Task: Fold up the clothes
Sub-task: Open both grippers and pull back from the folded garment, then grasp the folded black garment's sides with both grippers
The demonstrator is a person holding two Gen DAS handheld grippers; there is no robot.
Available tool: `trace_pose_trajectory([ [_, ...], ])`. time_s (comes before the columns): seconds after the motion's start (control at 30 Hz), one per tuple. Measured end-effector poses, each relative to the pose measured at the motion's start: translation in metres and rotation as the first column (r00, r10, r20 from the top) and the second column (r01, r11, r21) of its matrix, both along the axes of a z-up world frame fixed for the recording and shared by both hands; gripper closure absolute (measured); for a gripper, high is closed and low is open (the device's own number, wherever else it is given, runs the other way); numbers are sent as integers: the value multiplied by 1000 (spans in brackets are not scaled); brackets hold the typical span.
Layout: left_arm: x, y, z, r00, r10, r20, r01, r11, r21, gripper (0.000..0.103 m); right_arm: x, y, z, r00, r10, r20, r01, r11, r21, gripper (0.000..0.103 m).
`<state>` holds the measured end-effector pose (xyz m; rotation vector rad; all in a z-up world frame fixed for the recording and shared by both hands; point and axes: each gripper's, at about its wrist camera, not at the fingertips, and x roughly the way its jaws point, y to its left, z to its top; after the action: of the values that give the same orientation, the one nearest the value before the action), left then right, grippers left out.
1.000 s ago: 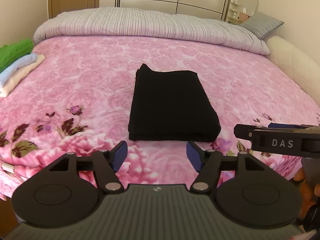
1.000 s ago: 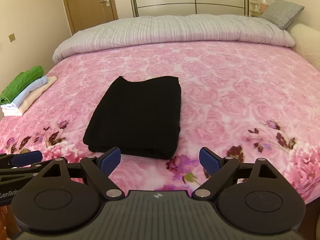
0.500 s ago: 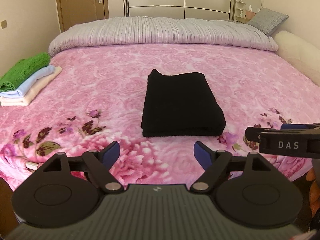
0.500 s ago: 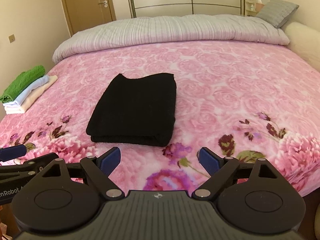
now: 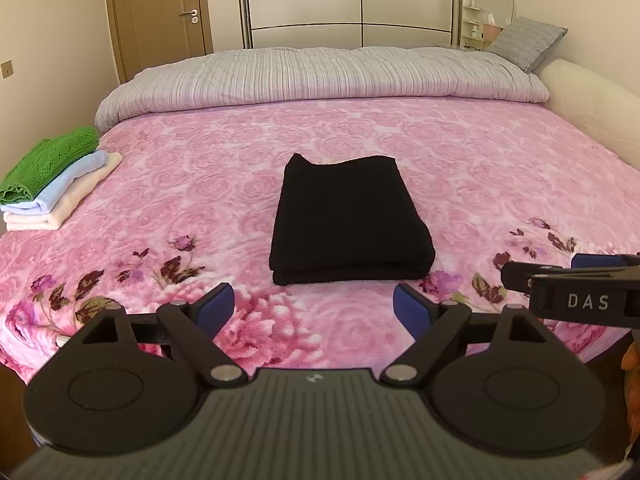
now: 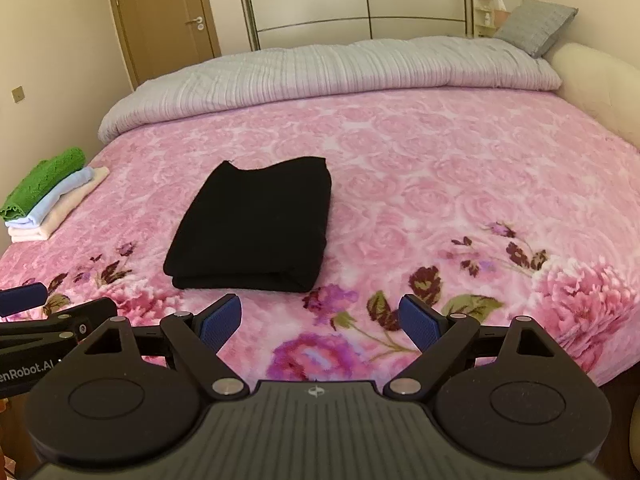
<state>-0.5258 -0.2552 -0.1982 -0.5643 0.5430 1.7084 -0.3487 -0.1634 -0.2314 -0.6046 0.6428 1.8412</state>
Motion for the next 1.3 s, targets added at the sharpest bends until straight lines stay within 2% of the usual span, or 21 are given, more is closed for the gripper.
trace_pose_trajectory([
  [0.53,-24,26,-25,998,23,54,-20,998,-61,17,-20,24,-24,999,14,45,-11,998,-66,15],
  [0.63,-36,33,-33,994,25,107,-17,997,-71,17,-23,31,-30,998,11,57,-6,996,-84,15],
  [0.73,-55,41,-43,978,21,205,-6,997,-73,17,-26,41,-40,997,10,75,-2,994,-107,15],
  [0.83,-81,48,-56,938,24,346,-1,998,-68,17,-26,53,-52,996,8,87,4,990,-137,15],
  [1.0,-125,63,-77,837,52,545,-23,998,-59,18,-15,80,-75,999,-10,36,17,978,-209,15],
  [1.07,-142,72,-85,786,62,615,-35,998,-55,19,-8,91,-82,999,-19,-26,12,970,-242,15],
  [1.17,-164,89,-97,724,60,688,-36,998,-49,19,6,111,-91,985,-51,-163,0,955,-296,15],
  [1.23,-175,102,-105,699,61,713,-35,998,-51,20,15,125,-97,964,-79,-254,-9,945,-327,14],
  [1.3,-185,118,-115,687,64,724,-28,998,-62,21,20,138,-103,938,-105,-331,-18,937,-349,14],
])
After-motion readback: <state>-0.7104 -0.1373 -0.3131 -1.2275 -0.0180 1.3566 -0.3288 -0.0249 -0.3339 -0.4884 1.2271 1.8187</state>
